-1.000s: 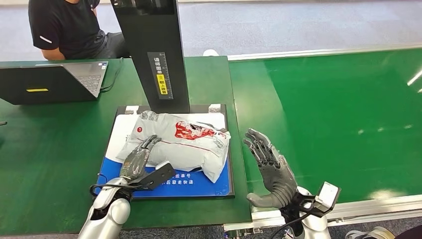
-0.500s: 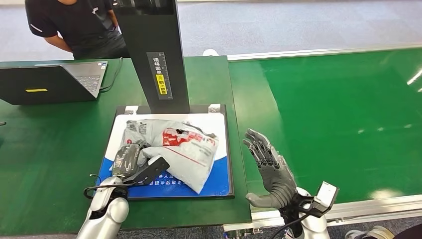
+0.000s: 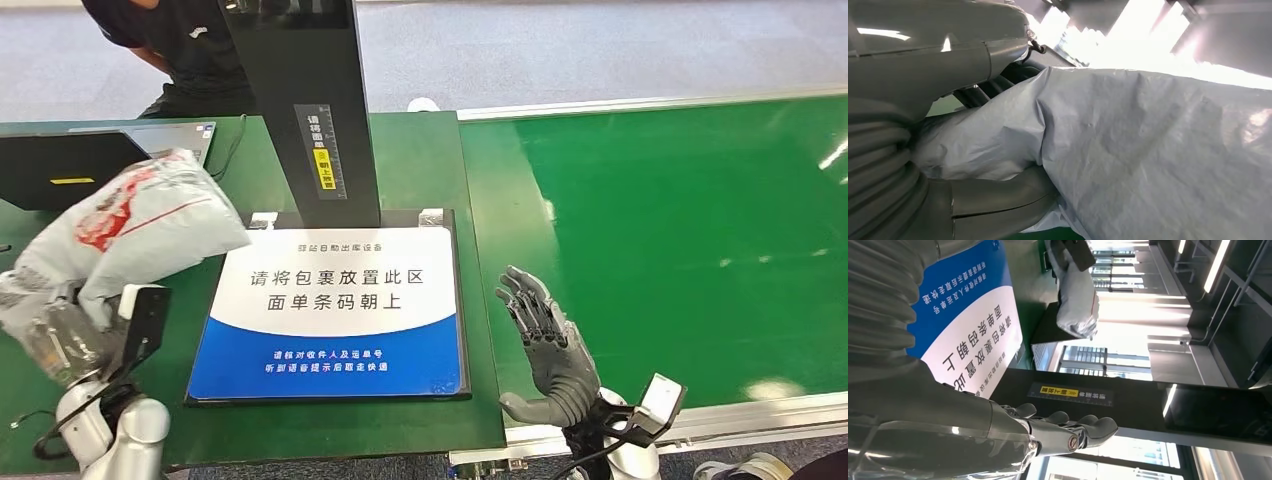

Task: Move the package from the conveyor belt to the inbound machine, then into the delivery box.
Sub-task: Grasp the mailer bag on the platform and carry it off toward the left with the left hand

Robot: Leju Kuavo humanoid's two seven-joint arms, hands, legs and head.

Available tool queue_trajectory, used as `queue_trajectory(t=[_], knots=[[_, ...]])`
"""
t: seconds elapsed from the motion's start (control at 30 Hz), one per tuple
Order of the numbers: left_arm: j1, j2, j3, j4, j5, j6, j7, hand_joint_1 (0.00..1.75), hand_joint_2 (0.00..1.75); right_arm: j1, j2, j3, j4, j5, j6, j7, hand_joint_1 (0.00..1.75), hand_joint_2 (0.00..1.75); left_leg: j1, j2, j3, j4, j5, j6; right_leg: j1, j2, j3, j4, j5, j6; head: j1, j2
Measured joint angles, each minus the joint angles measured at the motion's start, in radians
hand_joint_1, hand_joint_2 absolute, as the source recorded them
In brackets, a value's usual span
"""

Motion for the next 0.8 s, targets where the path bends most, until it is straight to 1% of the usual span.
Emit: queue_trajectory(t=[0.13,0.23,0.33,0.57,0.7,0.8], knots=[[-0.004,0.000,0.125,-0.019,-0.024,0.026,-0.002,1.75,1.75,0.005,0.001,-0.006,-0.005,0.000,0.000,-0.002,0.00,1.75,0.000,0.000,0.000,0.000,0.000,0.000,0.000,0.000,0.000,0.000,0.000,0.000,0.000,0.000],[-0.007,0.001,0.194,-0.024,-0.026,0.026,-0.008,1.75,1.75,0.009,0.001,-0.009,-0.011,0.001,0.000,-0.003,0.00,1.75,0.000,0.000,0.000,0.000,0.000,0.000,0.000,0.000,0.000,0.000,0.000,0.000,0.000,0.000],[-0.008,0.001,0.227,-0.028,-0.028,0.026,-0.011,1.75,1.75,0.010,0.002,-0.009,-0.013,0.001,0.000,-0.003,0.00,1.75,0.000,0.000,0.000,0.000,0.000,0.000,0.000,0.000,0.000,0.000,0.000,0.000,0.000,0.000],[-0.014,0.000,0.274,-0.037,-0.047,0.026,-0.016,1.75,1.75,0.012,0.004,-0.013,-0.014,0.001,0.000,-0.003,0.00,1.75,0.000,0.000,0.000,0.000,0.000,0.000,0.000,0.000,0.000,0.000,0.000,0.000,0.000,0.000],[-0.020,0.001,0.313,-0.038,-0.052,0.023,-0.033,0.00,1.75,0.019,0.006,-0.023,-0.017,0.001,0.001,-0.004,0.00,1.75,0.000,0.000,0.000,0.000,0.000,0.000,0.000,0.000,0.000,0.000,0.000,0.000,0.000,0.000],[-0.023,0.001,0.312,-0.036,-0.053,0.002,-0.018,0.00,1.75,0.021,0.006,-0.027,-0.019,0.004,0.003,-0.007,0.00,1.75,0.000,0.000,0.000,0.000,0.000,0.000,0.000,0.000,-0.001,0.000,0.000,0.000,0.000,0.000]])
